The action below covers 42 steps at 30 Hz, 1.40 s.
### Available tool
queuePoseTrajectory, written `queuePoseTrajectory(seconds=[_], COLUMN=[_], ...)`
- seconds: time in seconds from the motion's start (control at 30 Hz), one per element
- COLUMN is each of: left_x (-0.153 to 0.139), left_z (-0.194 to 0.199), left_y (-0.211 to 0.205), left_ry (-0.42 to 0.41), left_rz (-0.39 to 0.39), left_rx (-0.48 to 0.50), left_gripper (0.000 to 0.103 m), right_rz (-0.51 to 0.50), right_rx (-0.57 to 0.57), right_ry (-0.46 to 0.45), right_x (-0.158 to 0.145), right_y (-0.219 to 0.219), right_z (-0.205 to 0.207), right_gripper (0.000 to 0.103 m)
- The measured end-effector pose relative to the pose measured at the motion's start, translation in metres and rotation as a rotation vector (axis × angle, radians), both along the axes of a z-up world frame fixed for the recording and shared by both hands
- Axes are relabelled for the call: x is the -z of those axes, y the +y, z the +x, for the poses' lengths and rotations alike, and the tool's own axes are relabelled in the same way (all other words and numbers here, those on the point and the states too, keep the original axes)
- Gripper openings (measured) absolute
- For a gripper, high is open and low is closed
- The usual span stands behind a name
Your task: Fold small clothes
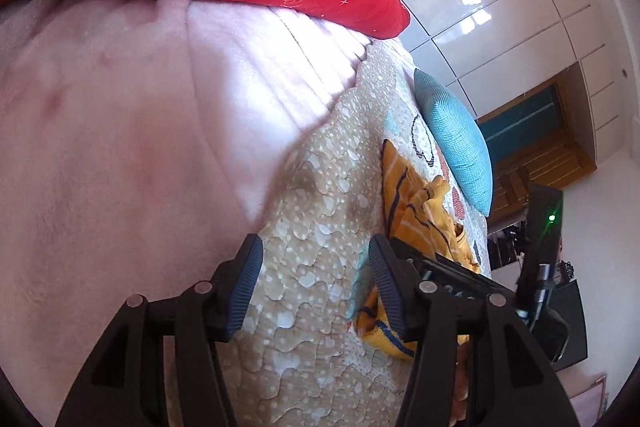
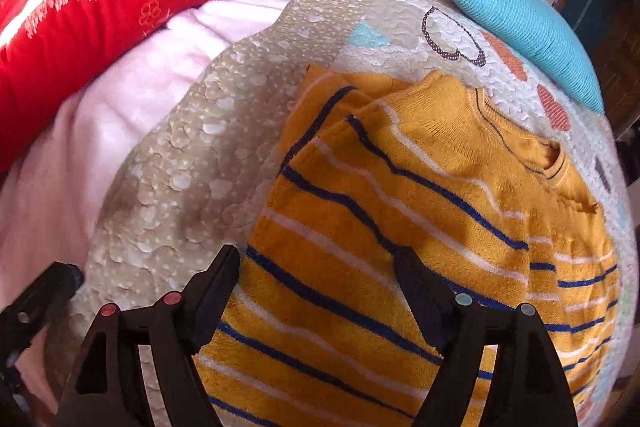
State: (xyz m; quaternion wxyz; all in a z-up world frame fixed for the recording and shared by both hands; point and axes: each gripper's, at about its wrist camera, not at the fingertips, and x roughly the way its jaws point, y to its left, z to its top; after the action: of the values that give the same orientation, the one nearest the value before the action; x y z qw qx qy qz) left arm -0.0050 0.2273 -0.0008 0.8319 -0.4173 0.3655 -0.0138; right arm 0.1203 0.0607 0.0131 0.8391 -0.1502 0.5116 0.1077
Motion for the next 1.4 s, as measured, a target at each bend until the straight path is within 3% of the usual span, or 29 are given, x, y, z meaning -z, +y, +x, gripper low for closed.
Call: queuePoseTrajectory(seconds=[0.13, 0.27, 0.33, 0.4, 0.5, 0.6, 0.73, 0.8, 0.93, 1.03, 1.13, 1.23, 1.4], left_x=[-0.001, 0.001, 0.001, 0.001, -0.001, -0.009, -0.024, -0.03, -0.033, -0.035, -0.034, -0.031, -0.036], left_z=[0.001, 0.0, -0.001, -0.001, -0.001, 0.001, 0.004, 0.005, 0.008, 0.011, 0.016, 0.014, 0.006], left_y=[-0.005, -0.007, -0.009, -0.011, -0.016, -0.032, -0.07, -0.087, -0.124, -0.16, -0.192, -0.218, -0.245], left_ry=[0.002, 0.007, 0.004, 0.005, -0.004, -0.032, -0.067, -0.07, -0.06, -0.035, -0.006, 0.018, 0.028], left_rz=[0.016, 0.019, 0.026, 0.035, 0.06, 0.098, 0.184, 0.189, 0.13, 0.217, 0.27, 0.319, 0.384], left_rx=[0.007, 0.01, 0.009, 0.008, 0.008, 0.052, 0.145, 0.189, 0.308, 0.37, 0.444, 0.498, 0.555], left_gripper=[0.054, 0.054, 0.054, 0.055, 0.06, 0.068, 0.073, 0.073, 0.074, 0.074, 0.074, 0.074, 0.074], right_rz=[-0.192, -0.193, -0.132, -0.009, 0.225, 0.393, 0.56, 0.601, 0.676, 0.711, 0.839, 1.003, 1.011], right_rx=[-0.013, 0.005, 0.004, 0.019, 0.062, 0.123, 0.209, 0.262, 0.385, 0.481, 0.54, 0.538, 0.493], right_ry=[-0.08, -0.089, -0.08, -0.052, -0.02, -0.012, -0.026, -0.051, -0.074, -0.052, -0.007, 0.006, -0.008], right_x=[0.016, 0.007, 0.0, -0.012, -0.035, -0.054, -0.07, -0.074, -0.061, -0.034, 0.0, 0.018, 0.016], right_y=[0.021, 0.019, 0.008, -0.014, -0.054, -0.101, -0.178, -0.221, -0.31, -0.364, -0.404, -0.424, -0.425], right_z=[-0.008, -0.009, -0.008, -0.004, -0.001, -0.001, -0.006, -0.01, -0.022, -0.031, -0.038, -0.044, -0.048], right_gripper=[0.084, 0.043, 0.034, 0.029, 0.027, 0.026, 0.026, 0.026, 0.025, 0.023, 0.022, 0.021, 0.021])
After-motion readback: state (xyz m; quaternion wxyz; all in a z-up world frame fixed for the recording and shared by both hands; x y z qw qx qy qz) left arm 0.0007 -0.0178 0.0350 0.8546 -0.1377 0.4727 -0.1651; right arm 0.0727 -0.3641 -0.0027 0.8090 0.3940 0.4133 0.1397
